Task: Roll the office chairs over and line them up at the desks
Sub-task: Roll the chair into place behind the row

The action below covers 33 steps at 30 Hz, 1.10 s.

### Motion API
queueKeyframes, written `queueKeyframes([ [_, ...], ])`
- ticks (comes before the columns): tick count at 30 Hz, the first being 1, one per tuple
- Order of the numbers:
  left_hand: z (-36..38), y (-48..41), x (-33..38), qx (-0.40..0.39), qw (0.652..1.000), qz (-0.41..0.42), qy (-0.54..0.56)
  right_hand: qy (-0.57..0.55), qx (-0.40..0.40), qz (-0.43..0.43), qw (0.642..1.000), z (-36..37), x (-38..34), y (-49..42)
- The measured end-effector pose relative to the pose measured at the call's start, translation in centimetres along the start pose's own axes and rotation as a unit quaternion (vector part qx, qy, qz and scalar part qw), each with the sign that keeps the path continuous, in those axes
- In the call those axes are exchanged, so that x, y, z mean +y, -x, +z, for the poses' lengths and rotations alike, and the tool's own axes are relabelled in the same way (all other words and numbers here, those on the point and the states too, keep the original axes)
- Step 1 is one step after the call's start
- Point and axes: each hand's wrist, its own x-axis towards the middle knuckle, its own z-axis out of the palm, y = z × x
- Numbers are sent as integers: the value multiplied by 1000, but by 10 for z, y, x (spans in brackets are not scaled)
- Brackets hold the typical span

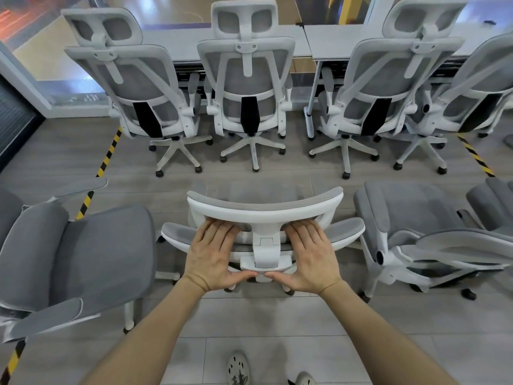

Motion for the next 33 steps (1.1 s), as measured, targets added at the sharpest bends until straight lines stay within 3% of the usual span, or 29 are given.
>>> queueKeyframes([
  [26, -12, 27, 44, -158, 981, -102, -51, 70, -145, -4, 987, -11, 13, 20],
  [33, -19, 23, 50, -184, 974, -113, -67, 62, -154, 32, 986, -11, 6, 26],
])
